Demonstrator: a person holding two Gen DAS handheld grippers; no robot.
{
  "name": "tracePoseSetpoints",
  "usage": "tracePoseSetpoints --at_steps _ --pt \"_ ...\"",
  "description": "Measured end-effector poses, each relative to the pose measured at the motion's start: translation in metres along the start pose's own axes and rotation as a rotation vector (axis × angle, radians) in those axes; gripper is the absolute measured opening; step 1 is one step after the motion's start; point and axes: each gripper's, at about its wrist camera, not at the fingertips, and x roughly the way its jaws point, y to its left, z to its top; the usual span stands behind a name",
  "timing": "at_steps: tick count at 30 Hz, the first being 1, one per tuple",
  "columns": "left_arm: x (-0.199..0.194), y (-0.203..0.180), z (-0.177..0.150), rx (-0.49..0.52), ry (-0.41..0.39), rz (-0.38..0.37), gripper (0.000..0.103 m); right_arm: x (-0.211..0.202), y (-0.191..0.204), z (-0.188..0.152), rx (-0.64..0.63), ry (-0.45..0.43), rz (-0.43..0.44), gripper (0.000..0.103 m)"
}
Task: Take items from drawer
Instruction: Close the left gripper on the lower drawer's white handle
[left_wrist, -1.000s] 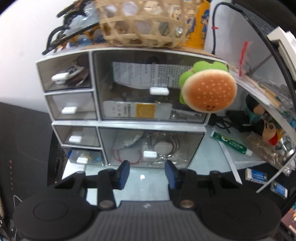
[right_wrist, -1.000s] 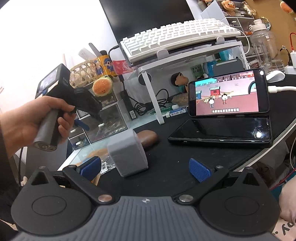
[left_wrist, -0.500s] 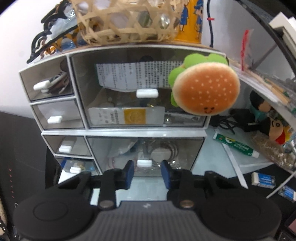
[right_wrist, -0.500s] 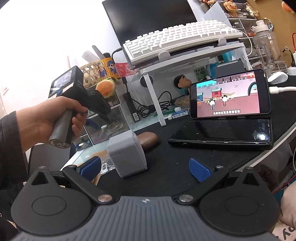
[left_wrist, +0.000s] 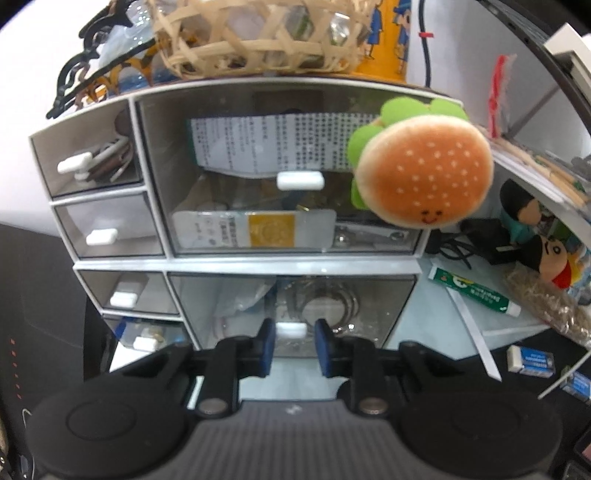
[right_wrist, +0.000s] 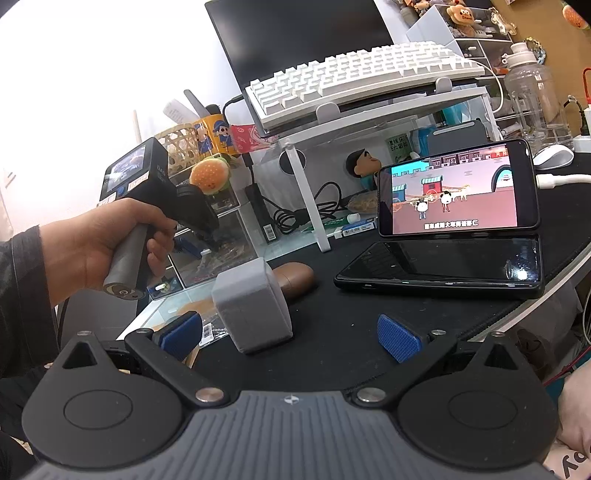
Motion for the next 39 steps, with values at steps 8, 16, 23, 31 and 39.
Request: tracePoseSetpoints --at_steps 8,16,23,31,39 --pt "0.004 0.009 0.001 -0.06 0.047 -0.022 0.02 -0.003 0.001 -0.001 -0.008 0.0 -0.005 0.103" --pt "-0.003 0.002 0.006 -0.016 0.044 -0.005 0.023 -0.007 0.001 -0.003 -0.021 0.001 -0.01 0.103" --pt "0.005 0.0 0.008 -0.009 0.071 -0.01 0.023 -0.01 0.002 -0.005 -0.031 0.002 -0.015 0.103" --pt "0.001 -0.004 0.008 0.021 0.056 0.004 0.023 0.003 0.007 -0.001 -0.035 0.003 -0.021 0.103" --pt "-0.001 -0.007 0.01 0.018 0.048 0.006 0.019 0.003 0.008 -0.002 -0.039 0.004 -0.017 0.103"
